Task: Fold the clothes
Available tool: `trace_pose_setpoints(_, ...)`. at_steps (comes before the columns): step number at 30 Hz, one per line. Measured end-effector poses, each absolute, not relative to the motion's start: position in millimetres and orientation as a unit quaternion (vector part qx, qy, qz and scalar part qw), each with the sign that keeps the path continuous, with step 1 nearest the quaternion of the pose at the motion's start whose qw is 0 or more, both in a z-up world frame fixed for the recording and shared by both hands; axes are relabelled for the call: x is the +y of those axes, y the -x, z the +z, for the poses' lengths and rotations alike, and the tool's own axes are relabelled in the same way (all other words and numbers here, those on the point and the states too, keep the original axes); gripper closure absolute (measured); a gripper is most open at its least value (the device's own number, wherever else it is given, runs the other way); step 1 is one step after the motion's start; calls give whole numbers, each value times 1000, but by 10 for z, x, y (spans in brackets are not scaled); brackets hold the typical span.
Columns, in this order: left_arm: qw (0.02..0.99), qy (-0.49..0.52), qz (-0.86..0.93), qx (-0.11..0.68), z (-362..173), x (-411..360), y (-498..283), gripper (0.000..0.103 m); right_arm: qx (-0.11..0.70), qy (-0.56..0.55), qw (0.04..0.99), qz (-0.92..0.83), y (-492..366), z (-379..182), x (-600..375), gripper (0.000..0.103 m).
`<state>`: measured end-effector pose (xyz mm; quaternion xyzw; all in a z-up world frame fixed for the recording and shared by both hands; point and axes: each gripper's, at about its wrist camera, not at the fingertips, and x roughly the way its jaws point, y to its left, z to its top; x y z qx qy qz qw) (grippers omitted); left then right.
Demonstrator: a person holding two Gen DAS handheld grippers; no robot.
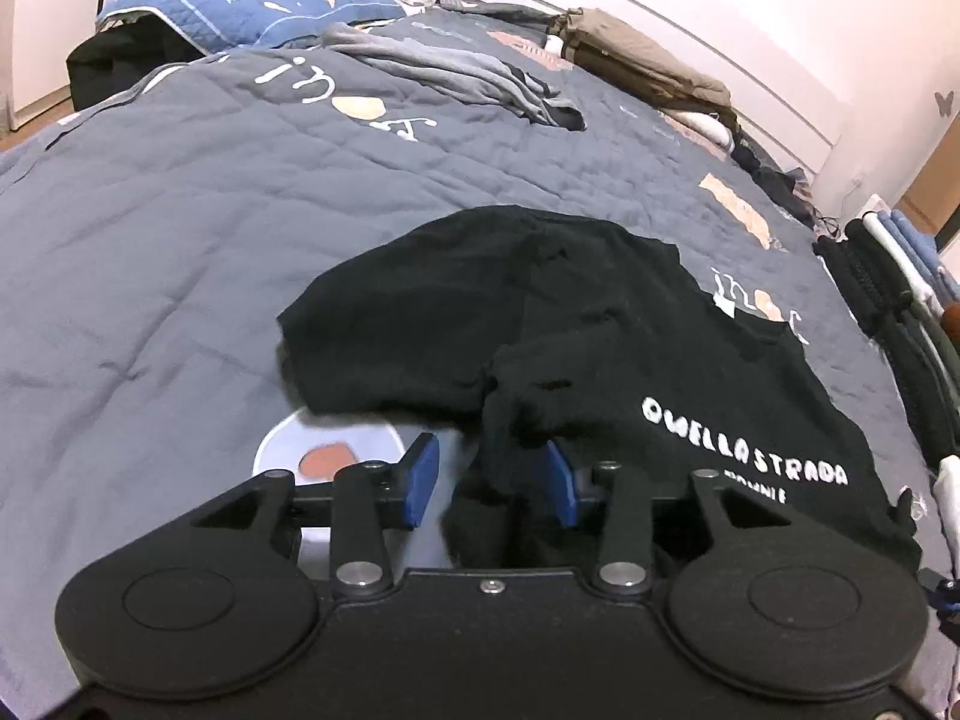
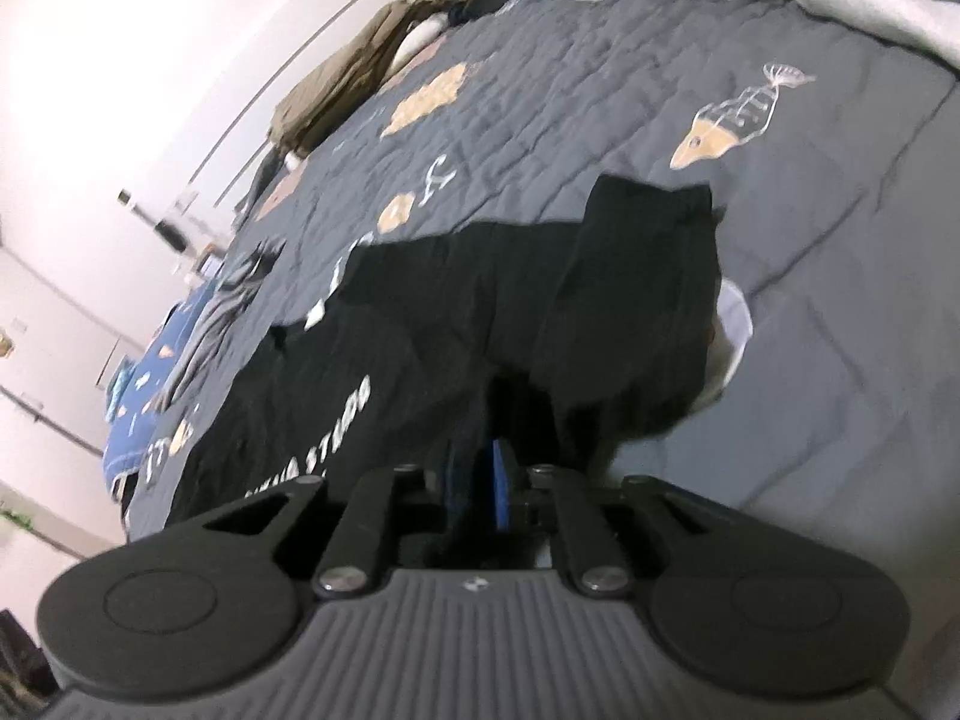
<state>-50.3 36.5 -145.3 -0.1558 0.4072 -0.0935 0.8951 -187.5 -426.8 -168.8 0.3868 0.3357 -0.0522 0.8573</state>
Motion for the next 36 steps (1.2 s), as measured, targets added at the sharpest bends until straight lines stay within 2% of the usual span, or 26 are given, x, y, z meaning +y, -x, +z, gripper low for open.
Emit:
trace_pose_setpoints(14,877,158,-120,437,-1576,305,1123,63,382,-355,853,-7,2337,-1770,-3804,79)
trace_pose_setpoints(27,856,151,-142,474,-1805,138,1502,64,425,-338,839,16,2650,-1929,-3431,75)
trace_pose_setpoints(32,852,120,-160,483,-1861,-22,1540,71,453,-313,833,48,2635,-2028,-3176,70)
trace_pose_setpoints(33,852,116,-162,485,-1867,-42,1544,71,455,-306,834,52,2637,-2033,-3139,70)
trace_pose_setpoints(35,851,112,-167,486,-1871,-64,1552,79,459,-293,837,60,2642,-2041,-3069,71)
trace_pose_setpoints(36,850,111,-169,486,-1868,-66,1555,82,455,-289,840,64,2651,-2031,-3053,75)
